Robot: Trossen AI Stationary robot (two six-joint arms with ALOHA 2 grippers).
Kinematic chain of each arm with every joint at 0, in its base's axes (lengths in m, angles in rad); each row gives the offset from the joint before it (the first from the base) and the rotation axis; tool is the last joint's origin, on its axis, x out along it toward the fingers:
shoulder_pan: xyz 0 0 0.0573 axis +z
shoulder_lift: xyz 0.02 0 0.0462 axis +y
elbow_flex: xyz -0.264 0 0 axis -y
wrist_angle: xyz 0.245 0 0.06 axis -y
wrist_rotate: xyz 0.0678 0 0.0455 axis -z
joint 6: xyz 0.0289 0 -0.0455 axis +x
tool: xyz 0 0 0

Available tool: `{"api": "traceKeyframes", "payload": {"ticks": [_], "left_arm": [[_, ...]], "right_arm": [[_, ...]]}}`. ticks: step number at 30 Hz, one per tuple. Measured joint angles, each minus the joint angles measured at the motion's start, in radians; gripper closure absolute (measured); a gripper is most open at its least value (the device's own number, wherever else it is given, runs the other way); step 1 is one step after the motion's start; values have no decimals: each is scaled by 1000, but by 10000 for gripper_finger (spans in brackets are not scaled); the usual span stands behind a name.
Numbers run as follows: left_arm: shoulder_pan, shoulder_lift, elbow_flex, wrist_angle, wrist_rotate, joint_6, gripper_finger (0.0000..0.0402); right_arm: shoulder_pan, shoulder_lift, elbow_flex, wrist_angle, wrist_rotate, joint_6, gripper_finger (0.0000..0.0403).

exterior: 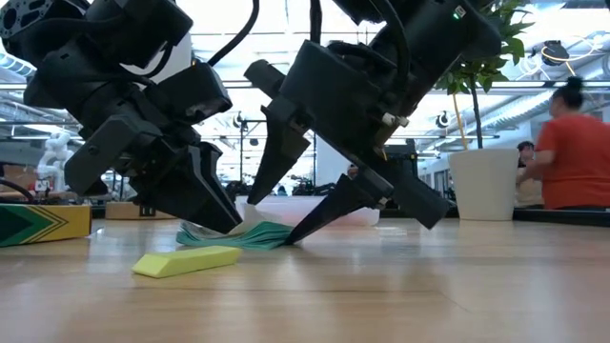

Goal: Pack school essentials
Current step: Put the blue sticky notes into the purple supply box

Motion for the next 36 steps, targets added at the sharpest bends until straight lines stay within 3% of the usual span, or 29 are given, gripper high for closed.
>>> {"api": "traceKeyframes", "payload": {"ticks": [7,36], "left_arm": [[1,-1,0,0,-5,0,312],[1,-2,2,3,-6,-4,312]], "right_arm": [[-8,15,1,11,-23,20,200],[-13,23,0,11,-81,33,390]]}}
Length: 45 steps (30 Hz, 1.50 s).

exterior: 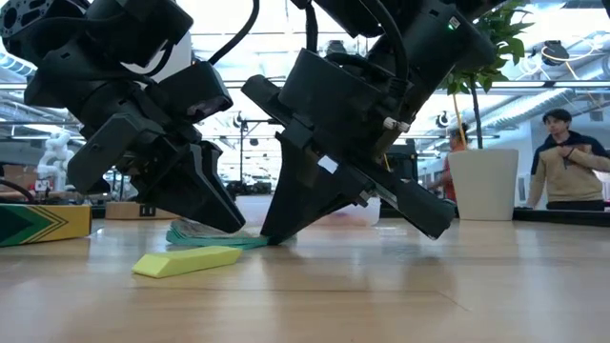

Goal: Pack school essentials
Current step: Put the blue sticky notes into the purple supply box

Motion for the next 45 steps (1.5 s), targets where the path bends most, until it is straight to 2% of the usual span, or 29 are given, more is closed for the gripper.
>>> {"api": "traceKeyframes", "payload": {"ticks": [11,15,22,28,34,38,41,45], "left_arm": [[0,-1,0,39,-16,-6,312],[-19,-24,4,67,-125,25,308],[-105,-114,5,47,-280,81,245],[-184,-167,5,-10,-353,72,185],[-243,-154,5,-20,-360,78,158],[-257,-144,4,-20,-381,92,152],[-235,-145,4,-19,-412,49,155],[-177,-145,4,-28,-383,-9,185]], "right_arm": [[-5,-1,0,3,-10,22,402],[-5,-13,0,-6,-11,30,403],[-4,-31,-1,-8,-12,57,403],[-4,-31,-1,-8,-9,77,403],[-5,-31,-1,-6,-8,89,403],[-6,-32,-1,-4,-7,90,403],[-6,-32,-1,-4,-7,86,403],[-6,-32,-1,-4,-7,85,403]]}}
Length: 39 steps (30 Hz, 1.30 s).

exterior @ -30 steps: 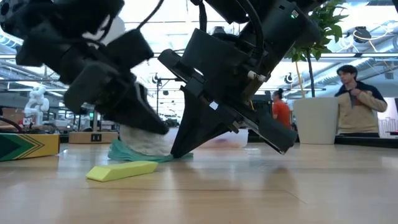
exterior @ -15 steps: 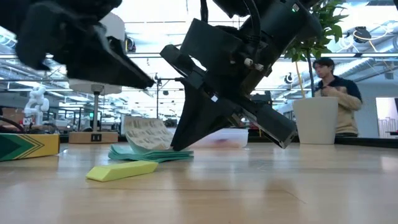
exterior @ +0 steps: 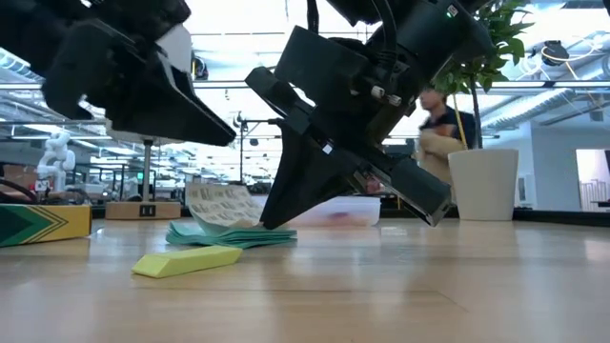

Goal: Pack school essentials
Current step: Put the blue sticky notes into the purple supply box

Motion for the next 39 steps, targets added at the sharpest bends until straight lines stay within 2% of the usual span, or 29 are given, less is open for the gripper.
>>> {"api": "traceKeyframes", "payload": {"ticks": [9,15,18,22,26,32,39], "left_arm": [[110,12,0,-65,197,-61,333],[133,79,0,-74,263,-41,390],[146,110,-1,-68,291,-41,398],[154,142,1,-64,291,-44,389],[158,171,3,-37,291,-44,384],[163,208,4,-7,313,-25,398],[163,223,3,4,317,-25,387]], "right_arm": [[0,0,0,0,-1,-3,402],[0,0,0,0,-2,10,378],[0,0,0,0,-2,22,360],[1,0,0,0,-1,23,329],[15,-1,1,-1,29,25,286],[15,-2,2,-23,44,111,227],[10,-2,2,-39,6,218,198]]}}
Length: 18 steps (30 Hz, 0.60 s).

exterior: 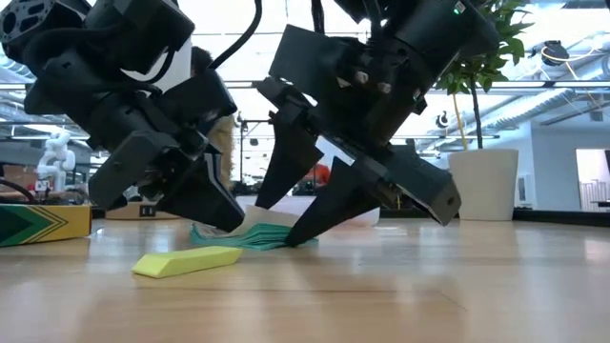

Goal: Pack school essentials
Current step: Put the blue sticky notes into the purple supply box

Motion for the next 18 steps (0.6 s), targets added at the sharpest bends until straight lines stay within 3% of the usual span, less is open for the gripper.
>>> {"api": "traceKeyframes", "payload": {"ticks": [7,18], "left_arm": [[0,2,-2,14,6,4,398],[0,3,-3,18,10,4,398]], "right_arm": [[-17,-1,2,-21,-36,90,227],[-18,0,0,-28,-67,79,344]]}}
